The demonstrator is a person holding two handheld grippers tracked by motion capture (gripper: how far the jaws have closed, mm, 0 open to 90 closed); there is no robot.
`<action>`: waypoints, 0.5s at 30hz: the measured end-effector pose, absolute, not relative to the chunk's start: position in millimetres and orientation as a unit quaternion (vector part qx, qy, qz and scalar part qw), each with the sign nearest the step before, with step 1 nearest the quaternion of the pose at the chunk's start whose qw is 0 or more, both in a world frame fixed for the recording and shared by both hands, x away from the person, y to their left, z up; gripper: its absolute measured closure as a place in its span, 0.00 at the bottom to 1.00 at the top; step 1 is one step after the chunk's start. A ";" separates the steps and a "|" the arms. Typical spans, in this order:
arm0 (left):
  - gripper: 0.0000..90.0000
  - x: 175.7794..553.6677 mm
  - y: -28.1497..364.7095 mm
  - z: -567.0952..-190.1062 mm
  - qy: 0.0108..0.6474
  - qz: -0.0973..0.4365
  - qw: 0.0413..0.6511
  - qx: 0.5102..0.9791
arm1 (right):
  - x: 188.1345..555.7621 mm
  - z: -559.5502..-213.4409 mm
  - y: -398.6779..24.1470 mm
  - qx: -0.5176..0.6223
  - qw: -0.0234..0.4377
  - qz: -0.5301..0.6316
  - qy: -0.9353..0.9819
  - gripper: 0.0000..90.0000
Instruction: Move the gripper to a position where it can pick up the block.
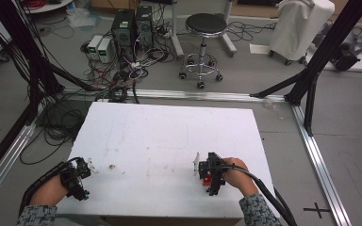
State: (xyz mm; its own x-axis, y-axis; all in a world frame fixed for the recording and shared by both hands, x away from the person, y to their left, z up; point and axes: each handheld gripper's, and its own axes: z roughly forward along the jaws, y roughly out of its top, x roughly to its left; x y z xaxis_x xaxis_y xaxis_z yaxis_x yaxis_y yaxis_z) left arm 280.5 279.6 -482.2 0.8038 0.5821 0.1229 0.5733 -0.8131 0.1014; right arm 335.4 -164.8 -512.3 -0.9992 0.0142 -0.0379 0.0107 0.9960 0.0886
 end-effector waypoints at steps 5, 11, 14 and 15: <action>0.23 280.6 279.9 -481.7 0.303 0.073 0.026 0.950 | 336.7 -519.3 -162.8 0.005 0.016 0.028 0.999 0.01; 0.23 280.6 279.6 -482.2 0.302 0.072 0.027 0.950 | 336.8 -522.2 -161.2 0.002 0.010 0.028 1.000 0.01; 0.23 280.5 279.5 -482.1 0.303 0.072 0.028 0.950 | 337.2 -523.3 -161.3 0.002 0.009 0.026 1.000 0.01; 0.23 280.7 279.5 -482.0 0.302 0.072 0.028 0.950 | 337.2 -523.4 -161.4 0.003 0.010 0.025 1.000 0.01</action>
State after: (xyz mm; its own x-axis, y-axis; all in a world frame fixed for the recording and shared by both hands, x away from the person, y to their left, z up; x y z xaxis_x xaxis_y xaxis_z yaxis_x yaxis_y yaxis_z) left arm 280.7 279.5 -482.0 0.8074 0.5778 0.1192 0.5697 -0.8161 0.0965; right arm 337.2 -161.4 -523.4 -0.9998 0.0057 -0.0207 0.0046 0.9987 0.0504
